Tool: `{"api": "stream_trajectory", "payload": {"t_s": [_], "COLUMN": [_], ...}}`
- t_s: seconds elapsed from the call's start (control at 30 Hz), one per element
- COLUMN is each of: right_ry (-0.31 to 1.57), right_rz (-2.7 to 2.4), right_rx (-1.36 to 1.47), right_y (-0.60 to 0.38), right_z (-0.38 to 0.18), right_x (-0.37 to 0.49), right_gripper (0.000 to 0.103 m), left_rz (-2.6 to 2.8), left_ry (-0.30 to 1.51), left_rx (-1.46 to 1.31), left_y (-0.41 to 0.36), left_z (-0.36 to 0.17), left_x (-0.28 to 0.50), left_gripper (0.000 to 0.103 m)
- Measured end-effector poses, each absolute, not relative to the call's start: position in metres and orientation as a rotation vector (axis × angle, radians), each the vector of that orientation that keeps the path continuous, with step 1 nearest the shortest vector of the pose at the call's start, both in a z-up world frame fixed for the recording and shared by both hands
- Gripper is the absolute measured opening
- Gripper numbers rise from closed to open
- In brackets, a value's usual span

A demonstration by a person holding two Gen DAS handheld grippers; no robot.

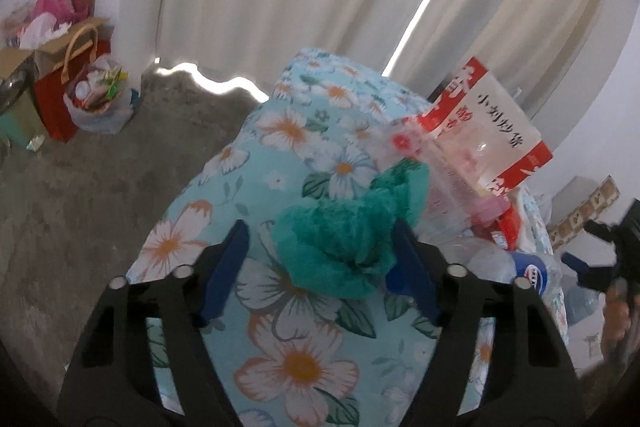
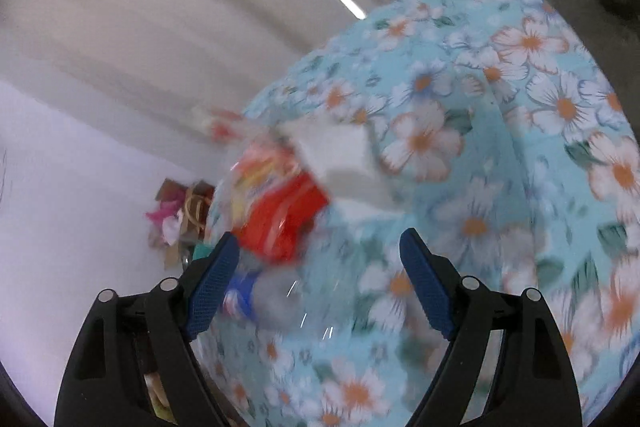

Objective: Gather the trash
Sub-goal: 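Grasp the crumpled teal plastic bag with the left tool while the right tool grasps a white tissue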

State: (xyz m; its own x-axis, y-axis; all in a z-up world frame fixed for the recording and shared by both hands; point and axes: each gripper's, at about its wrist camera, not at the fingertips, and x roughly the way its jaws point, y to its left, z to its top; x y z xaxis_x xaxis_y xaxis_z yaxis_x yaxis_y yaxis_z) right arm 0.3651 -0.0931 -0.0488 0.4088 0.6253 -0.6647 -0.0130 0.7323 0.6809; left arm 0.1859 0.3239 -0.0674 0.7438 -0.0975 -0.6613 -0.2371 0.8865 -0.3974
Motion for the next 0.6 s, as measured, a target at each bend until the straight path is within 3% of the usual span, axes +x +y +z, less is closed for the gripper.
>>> {"api": "stream_trajectory", "payload": {"t_s": [0.07,0.27,0.37,0.43,0.5,0.6], "right_ry": [1.119,1.263,1.263,1.262,1.255,1.214], "right_rz": [0.428,0.400,0.394,0.406,0.407,0.415], "right_rx": [0.666,0.681,0.644,0.643,0.635,0.643], "right_y": [-0.094,-0.080,-0.074,-0.072,-0.071,-0.079], "right_z": [-0.060,-0.102,-0.108,-0.108,-0.107,-0.096], "right_x": [0.388,0.432,0.433,0.431,0.428,0.421], "right_gripper": [0.080,0.062,0.045,0.023,0.010,0.007], "left_rz": [0.072,0.036,0.026,0.025,0.025,0.027], "left_ry": [0.738,0.749,0.748,0.746,0.741,0.731], "left_rx": [-0.512,-0.523,-0.525,-0.530,-0.531,-0.542], "left_y": [0.326,0.323,0.320,0.320,0.319,0.320], "left_z": [-0.071,-0.075,-0.076,-0.076,-0.075,-0.073], "left_x": [0.186,0.184,0.182,0.181,0.180,0.178], "left_gripper": [0.061,0.052,0.048,0.045,0.042,0.038]}}
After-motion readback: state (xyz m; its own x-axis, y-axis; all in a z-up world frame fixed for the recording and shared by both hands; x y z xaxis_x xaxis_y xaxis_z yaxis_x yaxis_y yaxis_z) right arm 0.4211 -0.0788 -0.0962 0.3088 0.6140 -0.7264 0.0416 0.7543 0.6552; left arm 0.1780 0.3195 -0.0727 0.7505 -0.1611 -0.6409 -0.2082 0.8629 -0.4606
